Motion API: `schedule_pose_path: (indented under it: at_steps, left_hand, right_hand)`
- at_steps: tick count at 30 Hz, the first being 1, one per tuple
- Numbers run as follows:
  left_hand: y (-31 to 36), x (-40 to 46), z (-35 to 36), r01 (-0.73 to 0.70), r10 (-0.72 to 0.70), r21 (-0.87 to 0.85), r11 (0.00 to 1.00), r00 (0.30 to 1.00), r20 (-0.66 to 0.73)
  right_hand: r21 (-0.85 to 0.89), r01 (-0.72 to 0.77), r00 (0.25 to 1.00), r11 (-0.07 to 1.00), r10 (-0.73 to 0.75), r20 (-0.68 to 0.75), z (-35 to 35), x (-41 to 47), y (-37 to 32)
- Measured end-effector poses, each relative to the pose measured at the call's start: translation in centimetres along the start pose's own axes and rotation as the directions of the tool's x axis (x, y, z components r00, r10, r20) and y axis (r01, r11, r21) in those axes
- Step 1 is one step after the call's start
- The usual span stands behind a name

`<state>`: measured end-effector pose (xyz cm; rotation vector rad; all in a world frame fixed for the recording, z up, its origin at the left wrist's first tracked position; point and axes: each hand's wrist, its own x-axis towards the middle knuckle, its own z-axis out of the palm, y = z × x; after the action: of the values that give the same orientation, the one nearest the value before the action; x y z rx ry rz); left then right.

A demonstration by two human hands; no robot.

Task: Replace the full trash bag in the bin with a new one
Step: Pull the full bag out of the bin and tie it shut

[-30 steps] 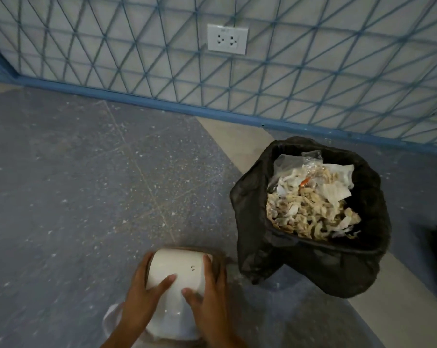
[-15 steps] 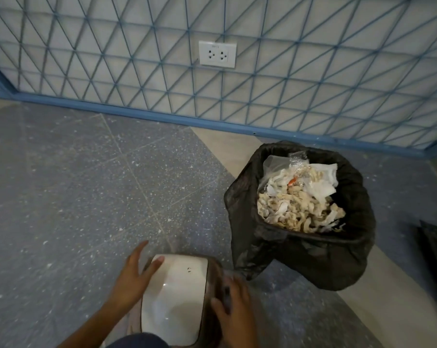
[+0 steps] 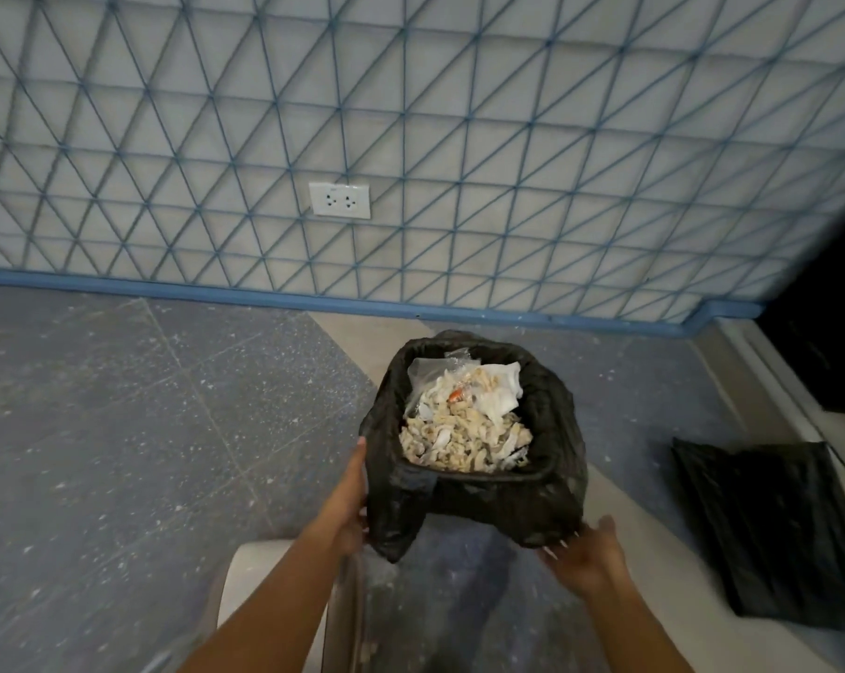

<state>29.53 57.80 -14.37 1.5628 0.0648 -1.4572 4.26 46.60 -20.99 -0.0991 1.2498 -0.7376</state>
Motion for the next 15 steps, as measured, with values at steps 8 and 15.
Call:
schedule_pose_path:
  at_steps: [8, 15]
  left_hand:
    - [3.2, -0.4, -1.1, 0.040, -0.048, -0.099, 0.994, 0.996, -0.080]
    - [7.3, -2.8, -1.8, -0.261, 0.273, 0.080, 0.962, 0.920, -0.280]
  right_hand:
    - [-0.403, 0.032, 0.997, 0.915, -0.004, 0.071, 2.5, -2.6, -7.5]
    - [-0.492, 0.173, 0.984, 0.853, -0.126, 0.128, 3.1, -4.8, -12.3]
